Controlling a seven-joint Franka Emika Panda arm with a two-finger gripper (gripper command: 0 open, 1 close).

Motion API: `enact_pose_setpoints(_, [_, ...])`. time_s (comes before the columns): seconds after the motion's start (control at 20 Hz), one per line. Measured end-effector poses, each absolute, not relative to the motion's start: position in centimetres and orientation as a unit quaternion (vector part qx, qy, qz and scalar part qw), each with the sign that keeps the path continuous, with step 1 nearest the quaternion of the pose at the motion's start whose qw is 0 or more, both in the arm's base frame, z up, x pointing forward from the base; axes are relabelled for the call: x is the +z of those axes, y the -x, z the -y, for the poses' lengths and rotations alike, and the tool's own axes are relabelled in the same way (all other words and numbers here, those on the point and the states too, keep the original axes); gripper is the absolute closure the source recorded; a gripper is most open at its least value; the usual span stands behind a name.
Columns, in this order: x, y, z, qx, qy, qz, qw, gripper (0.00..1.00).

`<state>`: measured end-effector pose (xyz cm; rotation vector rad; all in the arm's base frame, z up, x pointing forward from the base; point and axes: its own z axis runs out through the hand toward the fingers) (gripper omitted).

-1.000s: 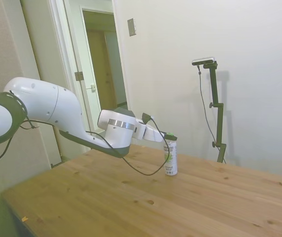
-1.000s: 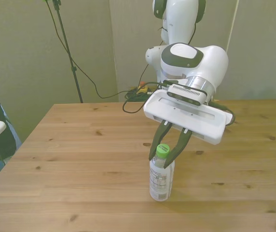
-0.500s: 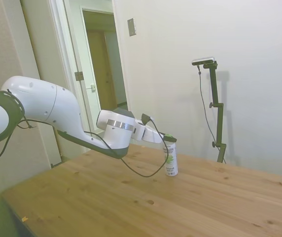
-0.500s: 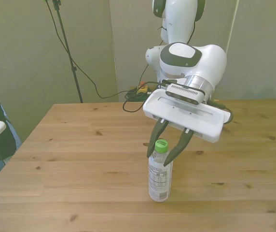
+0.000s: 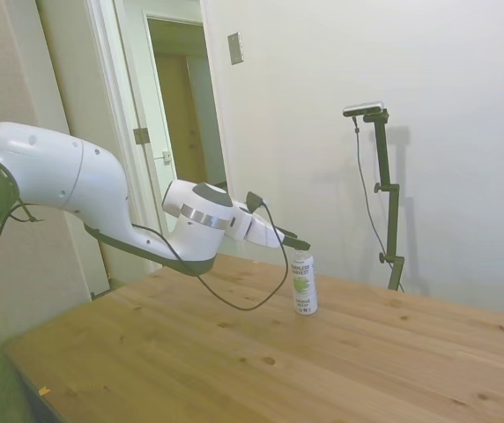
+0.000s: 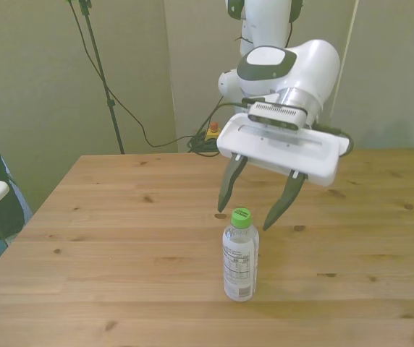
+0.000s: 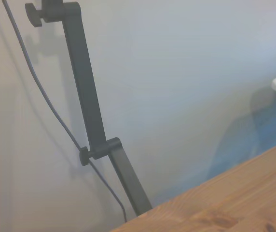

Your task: Stand the water bottle

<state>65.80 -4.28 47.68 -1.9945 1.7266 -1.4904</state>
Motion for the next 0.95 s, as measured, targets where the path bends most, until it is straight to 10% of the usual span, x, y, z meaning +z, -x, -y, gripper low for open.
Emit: enact_pose_setpoints(0.95, [53.9, -50.9, 6.2, -0.134, 0.833, -0.527, 0.103, 0.00])
